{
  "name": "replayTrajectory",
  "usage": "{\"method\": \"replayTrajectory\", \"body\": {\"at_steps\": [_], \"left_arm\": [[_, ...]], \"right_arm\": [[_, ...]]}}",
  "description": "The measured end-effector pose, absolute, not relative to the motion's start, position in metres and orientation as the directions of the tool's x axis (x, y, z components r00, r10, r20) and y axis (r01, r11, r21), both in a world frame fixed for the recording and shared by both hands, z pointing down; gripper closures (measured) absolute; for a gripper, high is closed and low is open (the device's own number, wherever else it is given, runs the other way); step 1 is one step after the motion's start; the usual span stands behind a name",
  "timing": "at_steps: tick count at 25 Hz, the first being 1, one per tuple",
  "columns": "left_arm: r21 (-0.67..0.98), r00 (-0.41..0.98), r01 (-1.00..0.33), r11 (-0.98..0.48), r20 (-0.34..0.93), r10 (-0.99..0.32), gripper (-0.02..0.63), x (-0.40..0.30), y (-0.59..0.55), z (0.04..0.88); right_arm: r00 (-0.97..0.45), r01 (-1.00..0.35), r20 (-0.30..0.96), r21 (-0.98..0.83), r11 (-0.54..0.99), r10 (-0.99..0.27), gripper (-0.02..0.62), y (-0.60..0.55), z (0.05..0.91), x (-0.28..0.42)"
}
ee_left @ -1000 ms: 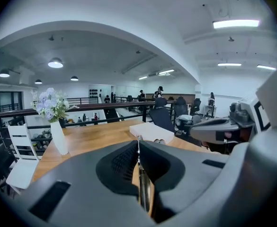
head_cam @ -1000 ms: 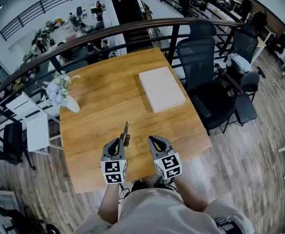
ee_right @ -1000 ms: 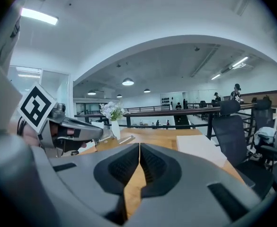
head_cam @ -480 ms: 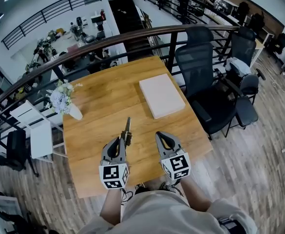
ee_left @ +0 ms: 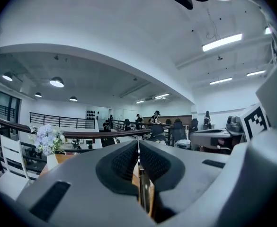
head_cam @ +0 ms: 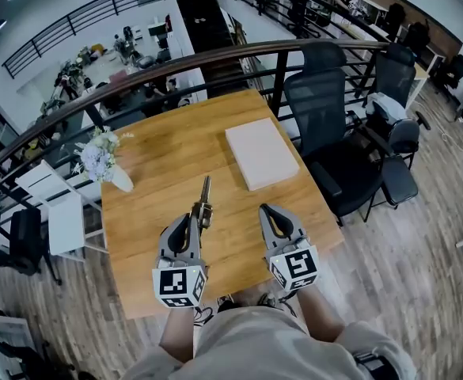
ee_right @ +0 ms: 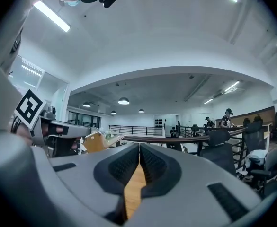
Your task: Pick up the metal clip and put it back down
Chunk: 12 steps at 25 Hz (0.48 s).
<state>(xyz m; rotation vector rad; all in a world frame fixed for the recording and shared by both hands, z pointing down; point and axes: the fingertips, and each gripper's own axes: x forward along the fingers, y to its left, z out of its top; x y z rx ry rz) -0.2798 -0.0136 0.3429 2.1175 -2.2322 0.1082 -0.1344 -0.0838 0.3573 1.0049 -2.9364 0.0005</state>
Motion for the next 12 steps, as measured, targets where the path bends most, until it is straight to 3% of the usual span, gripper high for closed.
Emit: {"method": "replayTrajectory", "body": {"at_steps": [12], "left_arm": [[-0.024,0.036,-0.999,-0.039,0.134,-0.990,0.575,-0.274,-0.016,0.358]], "right_arm": [[-0.749,-0.661,0.059,-0.011,0.750,-0.660,0.569,-0.078,0.370,-0.136]]}}
